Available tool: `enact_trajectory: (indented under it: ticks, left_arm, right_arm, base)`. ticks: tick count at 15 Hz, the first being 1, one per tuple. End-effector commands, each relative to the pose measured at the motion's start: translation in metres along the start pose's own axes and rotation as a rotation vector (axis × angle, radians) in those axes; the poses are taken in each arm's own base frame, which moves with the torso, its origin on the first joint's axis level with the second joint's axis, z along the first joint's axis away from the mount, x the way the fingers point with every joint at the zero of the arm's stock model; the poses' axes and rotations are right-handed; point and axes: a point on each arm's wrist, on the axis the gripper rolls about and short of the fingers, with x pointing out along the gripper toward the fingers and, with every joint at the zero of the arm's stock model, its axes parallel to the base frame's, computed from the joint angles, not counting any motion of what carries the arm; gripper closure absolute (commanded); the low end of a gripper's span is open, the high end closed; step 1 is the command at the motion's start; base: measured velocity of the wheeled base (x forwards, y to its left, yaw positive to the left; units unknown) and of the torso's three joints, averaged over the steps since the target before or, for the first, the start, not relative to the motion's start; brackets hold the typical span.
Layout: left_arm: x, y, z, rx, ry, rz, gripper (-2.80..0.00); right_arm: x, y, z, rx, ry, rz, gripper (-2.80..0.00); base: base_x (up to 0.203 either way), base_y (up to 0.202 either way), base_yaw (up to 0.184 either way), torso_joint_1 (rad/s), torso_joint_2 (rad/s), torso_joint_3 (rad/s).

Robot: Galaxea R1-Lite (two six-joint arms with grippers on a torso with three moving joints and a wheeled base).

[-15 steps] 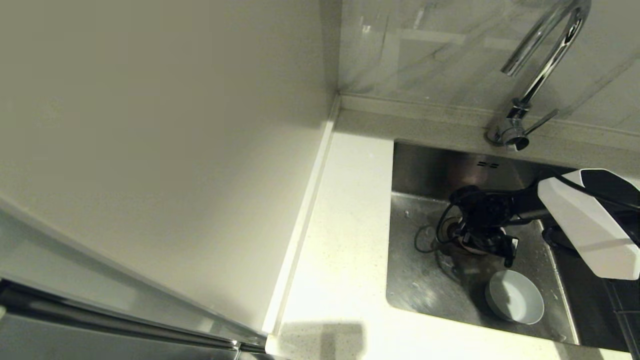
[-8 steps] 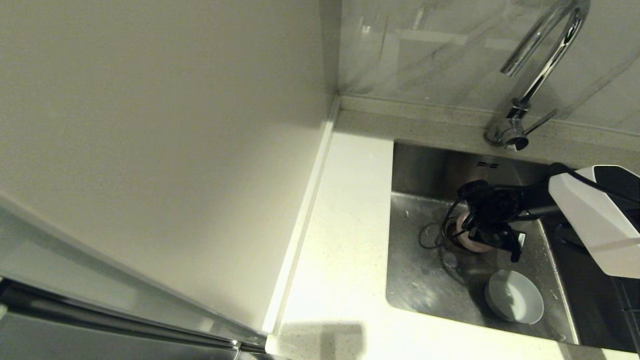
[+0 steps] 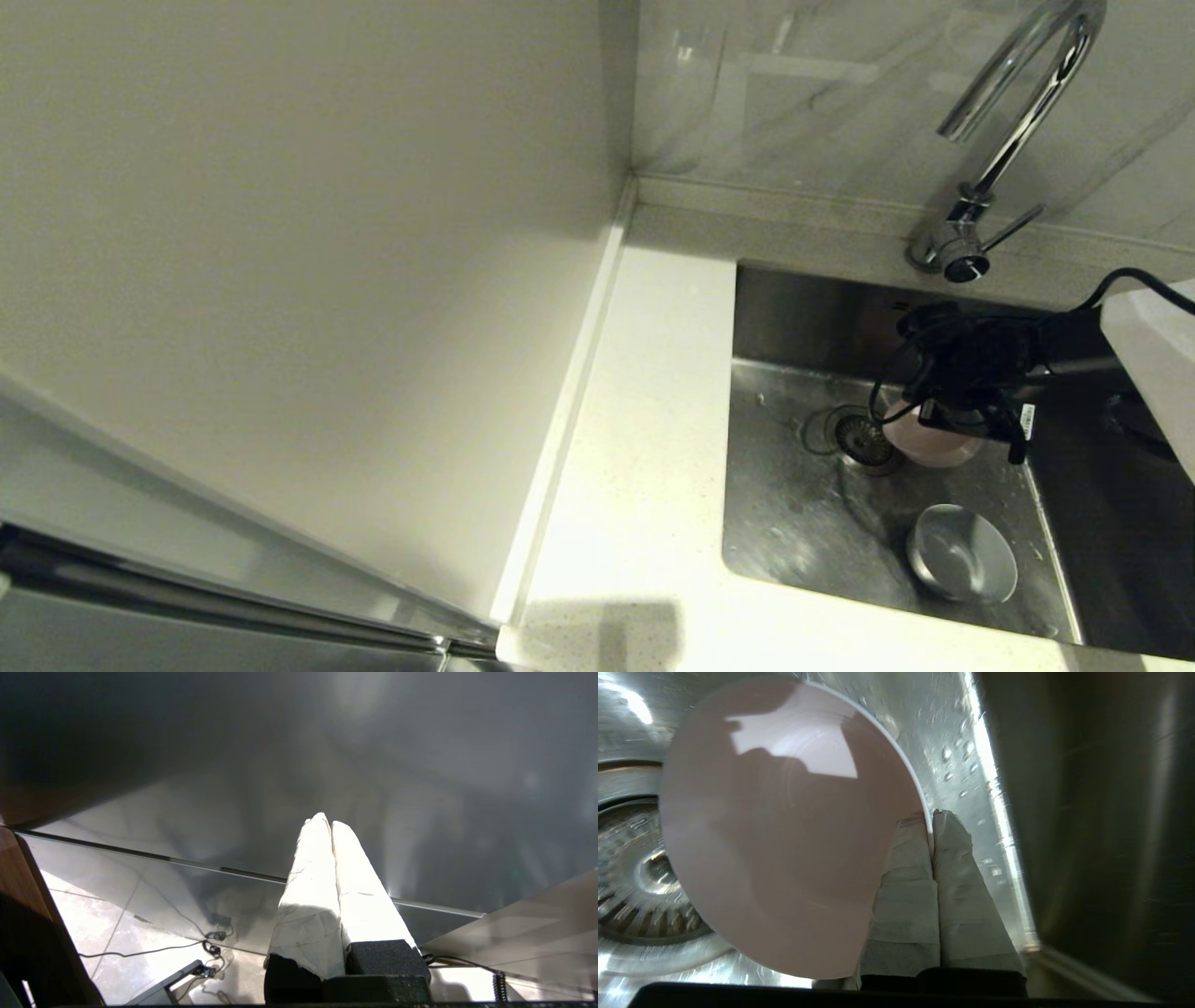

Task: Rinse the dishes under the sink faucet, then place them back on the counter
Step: Put a bowl back to the table from the sink

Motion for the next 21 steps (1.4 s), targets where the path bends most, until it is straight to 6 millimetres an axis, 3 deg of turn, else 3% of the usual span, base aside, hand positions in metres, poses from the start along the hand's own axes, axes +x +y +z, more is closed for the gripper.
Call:
enact_trajectory:
  ticks: [1, 7, 10, 13, 16, 18, 21]
  left_arm:
    - [0.000, 0.000, -0.001, 0.000, 0.003, 0.000, 0.00]
    - [0.000, 0.000, -0.001, 0.000, 0.002, 0.000, 0.00]
    - [0.000, 0.000, -0.001, 0.000, 0.003, 0.000, 0.00]
    - [0.000, 0.000, -0.001, 0.000, 0.003, 0.000, 0.00]
    - [0.000, 0.000, -0.001, 0.000, 0.004, 0.000, 0.00]
    - [0.000, 0.000, -0.001, 0.000, 0.002, 0.000, 0.00]
    - [0.000, 0.000, -0.001, 0.000, 0.002, 0.000, 0.00]
  right_arm:
    - [-0.033, -0.032, 0.021, 0.028, -0.050, 0.004, 0.00]
    - [-0.091, -0.093, 0.028, 0.052, -0.116, -0.025, 0.00]
    - [-0.130, -0.124, 0.040, -0.006, -0.274, -0.190, 0.00]
    - [-0.163, -0.146, 0.057, -0.106, -0.456, -0.231, 0.00]
    - [-0.200, -0.170, 0.080, -0.210, -0.713, -0.266, 0.00]
    - [-0.223, -0.187, 0.086, -0.287, -0.976, -0.283, 0.00]
    - [-0.232, -0.225, 0.083, -0.414, -1.413, -0.300, 0.00]
  base:
    - [0.000, 0.000, 0.000, 0.000, 0.00, 0.000]
    - [0.000, 0.000, 0.000, 0.000, 0.00, 0.000]
    - [0.000, 0.000, 0.000, 0.000, 0.00, 0.000]
    - [0.000, 0.000, 0.000, 0.000, 0.00, 0.000]
    - [0.000, 0.000, 0.000, 0.000, 0.00, 0.000]
    - [0.000, 0.000, 0.000, 0.000, 0.00, 0.000]
    - [0.000, 0.000, 0.000, 0.000, 0.00, 0.000]
